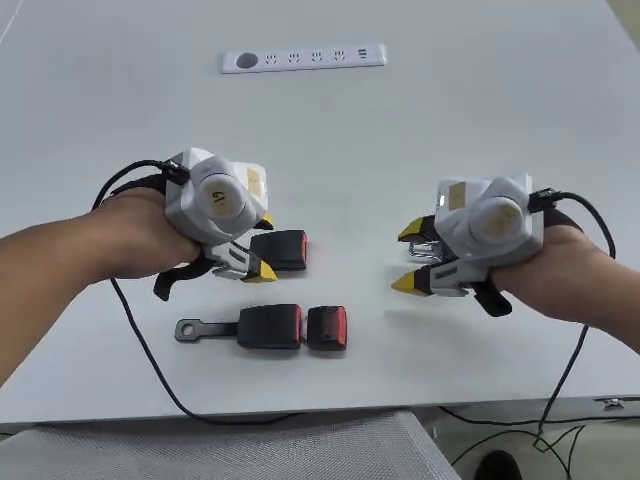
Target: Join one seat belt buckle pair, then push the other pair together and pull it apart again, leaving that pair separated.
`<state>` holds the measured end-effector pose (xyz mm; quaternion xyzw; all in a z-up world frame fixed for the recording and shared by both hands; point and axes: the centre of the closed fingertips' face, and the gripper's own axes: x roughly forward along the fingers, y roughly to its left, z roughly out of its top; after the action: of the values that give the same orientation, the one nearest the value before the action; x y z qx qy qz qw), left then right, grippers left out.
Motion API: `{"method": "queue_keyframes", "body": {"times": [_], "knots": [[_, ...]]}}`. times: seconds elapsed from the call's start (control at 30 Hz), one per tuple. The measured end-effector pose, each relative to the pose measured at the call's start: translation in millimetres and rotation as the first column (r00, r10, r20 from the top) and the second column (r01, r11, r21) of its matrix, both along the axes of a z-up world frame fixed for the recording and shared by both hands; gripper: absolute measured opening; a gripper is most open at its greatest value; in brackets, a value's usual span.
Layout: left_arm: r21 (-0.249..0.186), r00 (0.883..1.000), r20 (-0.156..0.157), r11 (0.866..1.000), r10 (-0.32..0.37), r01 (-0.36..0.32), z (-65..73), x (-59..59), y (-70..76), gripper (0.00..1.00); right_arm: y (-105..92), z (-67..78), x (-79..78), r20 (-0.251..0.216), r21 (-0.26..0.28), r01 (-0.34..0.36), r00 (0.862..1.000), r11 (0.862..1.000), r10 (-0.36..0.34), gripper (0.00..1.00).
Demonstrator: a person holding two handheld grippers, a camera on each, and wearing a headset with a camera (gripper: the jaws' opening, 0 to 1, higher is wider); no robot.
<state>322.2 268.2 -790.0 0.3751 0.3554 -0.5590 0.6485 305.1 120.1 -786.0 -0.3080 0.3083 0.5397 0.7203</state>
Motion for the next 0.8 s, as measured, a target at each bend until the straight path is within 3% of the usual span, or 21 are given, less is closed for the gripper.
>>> {"method": "queue_keyframes", "body": {"times": [0.07,0.2,0.4,0.53,0.6,0.8], "knots": [[0.007,1.0,-0.003,1.0,-0.001,0.001,-3.0,2.6,0.9,0.43,-11.4,0.7,7.4,0.024,-0.01,0.016,1.0,1.0,-0.016,0.35],[0.039,1.0,-0.005,0.999,-0.002,0.003,-11.4,10.0,7.4,0.42,-33.3,-7.7,12.8,0.005,-0.031,0.03,1.0,0.999,-0.03,0.35],[0.061,1.0,-0.021,0.998,-0.022,0.024,-19.7,11.0,8.5,0.42,-57.1,-17.8,15.8,-0.022,-0.057,0.041,0.999,0.998,-0.042,0.36],[0.066,0.999,-0.04,0.997,-0.032,0.034,-24.1,11.1,9.1,0.42,-69.2,-25.7,14.6,-0.033,-0.079,0.037,0.999,0.996,-0.04,0.37],[0.087,0.996,-0.033,0.992,-0.088,0.091,-27.6,9.0,10.8,0.41,-74.3,-31.1,15.6,-0.029,-0.092,0.034,0.999,0.995,-0.036,0.37],[0.093,0.996,-0.055,0.993,-0.07,0.075,-32.6,9.2,12.6,0.34,-77.0,-38.9,15.7,-0.056,-0.087,0.033,0.998,0.996,-0.038,0.35]]}}
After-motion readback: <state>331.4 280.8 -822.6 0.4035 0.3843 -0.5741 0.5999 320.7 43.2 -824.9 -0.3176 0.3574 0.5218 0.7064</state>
